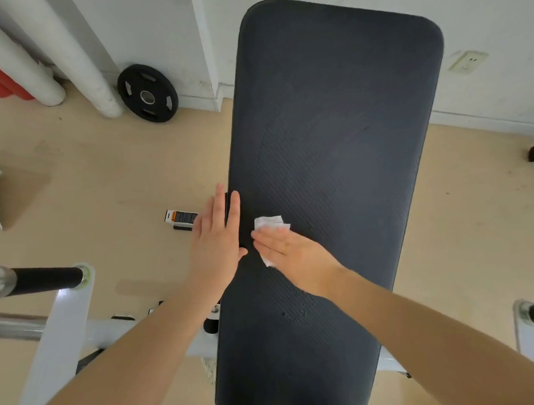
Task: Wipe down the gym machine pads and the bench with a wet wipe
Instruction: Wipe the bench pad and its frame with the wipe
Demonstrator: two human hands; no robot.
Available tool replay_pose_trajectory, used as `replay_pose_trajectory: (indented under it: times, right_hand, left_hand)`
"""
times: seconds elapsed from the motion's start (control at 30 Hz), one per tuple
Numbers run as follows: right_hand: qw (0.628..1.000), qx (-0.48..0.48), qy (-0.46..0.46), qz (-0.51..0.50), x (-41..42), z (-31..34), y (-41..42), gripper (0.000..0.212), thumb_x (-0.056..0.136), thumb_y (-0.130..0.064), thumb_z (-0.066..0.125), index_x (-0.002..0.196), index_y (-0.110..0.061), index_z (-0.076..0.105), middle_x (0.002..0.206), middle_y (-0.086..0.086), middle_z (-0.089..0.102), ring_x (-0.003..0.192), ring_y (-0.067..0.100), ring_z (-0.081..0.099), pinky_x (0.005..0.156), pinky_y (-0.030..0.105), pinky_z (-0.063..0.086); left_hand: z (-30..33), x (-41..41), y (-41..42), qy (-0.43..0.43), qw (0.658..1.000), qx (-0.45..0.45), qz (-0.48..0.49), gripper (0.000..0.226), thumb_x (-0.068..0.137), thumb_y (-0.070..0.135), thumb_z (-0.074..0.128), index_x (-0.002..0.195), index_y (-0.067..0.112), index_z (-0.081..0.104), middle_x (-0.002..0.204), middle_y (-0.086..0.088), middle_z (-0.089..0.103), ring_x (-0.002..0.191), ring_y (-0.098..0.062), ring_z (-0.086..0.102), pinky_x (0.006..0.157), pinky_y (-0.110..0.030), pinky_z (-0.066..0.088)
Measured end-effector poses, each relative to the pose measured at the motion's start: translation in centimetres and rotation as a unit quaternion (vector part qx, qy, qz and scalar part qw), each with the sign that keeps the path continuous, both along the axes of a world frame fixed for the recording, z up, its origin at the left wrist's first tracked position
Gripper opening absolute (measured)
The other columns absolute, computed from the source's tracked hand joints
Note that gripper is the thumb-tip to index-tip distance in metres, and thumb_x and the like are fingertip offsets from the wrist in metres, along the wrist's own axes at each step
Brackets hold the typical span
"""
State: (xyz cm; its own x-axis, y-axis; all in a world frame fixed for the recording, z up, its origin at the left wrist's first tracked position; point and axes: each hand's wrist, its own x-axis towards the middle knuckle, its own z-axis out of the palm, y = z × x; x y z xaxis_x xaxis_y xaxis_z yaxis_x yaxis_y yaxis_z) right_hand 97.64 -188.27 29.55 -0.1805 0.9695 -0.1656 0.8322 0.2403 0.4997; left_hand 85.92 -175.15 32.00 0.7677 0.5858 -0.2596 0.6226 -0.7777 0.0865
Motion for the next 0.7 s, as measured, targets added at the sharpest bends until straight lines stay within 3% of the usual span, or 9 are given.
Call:
replay_pose_trajectory:
  times: [0.07, 0.2, 0.23, 0.3, 0.37, 0.47, 0.57, 0.63, 0.7]
  right_hand:
    - [0.999, 0.013, -0.015, -0.032, 1.3, -0.1, 0.8, 0.064, 0.086, -0.025, 0.046, 0.136, 0.01, 0.028, 0.136, 0.023, 0.042, 0.133, 0.025, 0.038, 0.117, 0.036, 0.018]
    - [0.974, 0.137, -0.082, -0.158, 10.2, 3.5, 4.3, 0.057, 0.086, 0.003, -0.01, 0.139, 0.005, 0.012, 0.143, 0.014, 0.036, 0.135, 0.024, 0.033, 0.115, 0.031, 0.024]
    - [0.97, 0.142, -0.133, -0.147, 12.2, 4.8, 4.9, 0.055, 0.09, 0.001, -0.007, 0.141, 0.003, 0.014, 0.147, 0.013, 0.031, 0.138, 0.024, 0.026, 0.116, 0.031, 0.02]
    - [0.956, 0.098, -0.006, -0.277, 14.7, 5.8, 5.1, 0.046, 0.099, -0.01, 0.019, 0.145, -0.003, 0.017, 0.153, 0.009, 0.02, 0.142, 0.023, 0.015, 0.115, 0.032, 0.014]
    - [0.947, 0.134, -0.01, -0.292, 14.1, 4.9, 5.7, 0.052, 0.096, -0.019, 0.029, 0.144, -0.002, 0.019, 0.151, 0.013, 0.023, 0.141, 0.029, 0.016, 0.114, 0.038, 0.016]
    - [0.978, 0.092, 0.011, -0.185, 9.2, 2.0, 3.6, 0.056, 0.088, -0.021, 0.03, 0.138, 0.002, 0.024, 0.14, 0.021, 0.033, 0.132, 0.038, 0.027, 0.104, 0.045, 0.028]
    - [0.997, 0.026, 0.036, -0.057, 5.1, 0.2, -0.1, 0.07, 0.085, -0.032, 0.049, 0.142, -0.006, 0.019, 0.148, 0.007, 0.035, 0.138, 0.024, 0.029, 0.114, 0.038, 0.017]
    - [0.999, -0.013, 0.0, -0.048, 5.6, -0.1, -1.2, 0.062, 0.087, -0.027, 0.045, 0.142, -0.005, 0.026, 0.143, 0.006, 0.042, 0.134, 0.024, 0.035, 0.112, 0.033, 0.022]
    - [0.975, 0.068, 0.041, -0.208, 8.9, 2.3, -0.3, 0.042, 0.092, -0.015, 0.02, 0.128, -0.005, 0.041, 0.124, 0.005, 0.052, 0.117, 0.021, 0.042, 0.102, 0.024, 0.033]
  left_hand:
    - [0.5, 0.4, -0.3, -0.005, 1.0, 0.018, -0.007, 0.123, 0.032, 0.029, 0.094, 0.136, -0.002, 0.036, 0.143, -0.026, 0.036, 0.123, -0.043, 0.048, 0.092, -0.05, 0.045]
    - [0.7, 1.8, -1.1, 0.005, 0.999, -0.03, -0.014, 0.123, 0.068, 0.042, 0.077, 0.145, 0.001, -0.009, 0.154, -0.017, -0.015, 0.144, -0.033, -0.005, 0.113, -0.036, 0.0]
    - [0.5, 2.0, -1.2, 0.009, 0.999, -0.045, -0.011, 0.124, 0.07, 0.045, 0.075, 0.144, 0.002, -0.015, 0.153, -0.015, -0.021, 0.144, -0.031, -0.01, 0.114, -0.035, -0.002]
    - [0.1, 2.2, -1.6, -0.004, 0.999, -0.041, -0.007, 0.126, 0.068, 0.046, 0.074, 0.143, 0.002, -0.017, 0.153, -0.015, -0.022, 0.144, -0.03, -0.011, 0.115, -0.034, 0.001]
    - [-0.1, 2.4, -1.7, -0.017, 0.999, -0.038, 0.003, 0.127, 0.066, 0.044, 0.076, 0.144, 0.001, -0.015, 0.153, -0.015, -0.02, 0.144, -0.03, -0.009, 0.116, -0.035, 0.003]
    - [0.1, 2.6, -2.2, 0.002, 1.0, -0.02, 0.009, 0.131, 0.059, 0.043, 0.081, 0.144, -0.002, -0.008, 0.154, -0.019, -0.011, 0.144, -0.033, 0.0, 0.115, -0.038, 0.008]
    - [0.3, 3.1, -2.7, 0.024, 0.999, 0.03, 0.011, 0.145, 0.026, 0.043, 0.092, 0.141, -0.008, 0.02, 0.148, -0.029, 0.024, 0.134, -0.041, 0.032, 0.106, -0.045, 0.03]
    - [0.3, 3.3, -3.0, 0.028, 0.999, 0.038, 0.012, 0.146, 0.02, 0.041, 0.092, 0.139, -0.007, 0.025, 0.145, -0.029, 0.029, 0.132, -0.041, 0.037, 0.104, -0.044, 0.031]
    - [0.7, 3.4, -3.3, 0.054, 0.998, 0.035, 0.001, 0.136, 0.041, 0.037, 0.091, 0.144, -0.006, 0.012, 0.152, -0.027, 0.013, 0.139, -0.038, 0.022, 0.109, -0.039, 0.014]
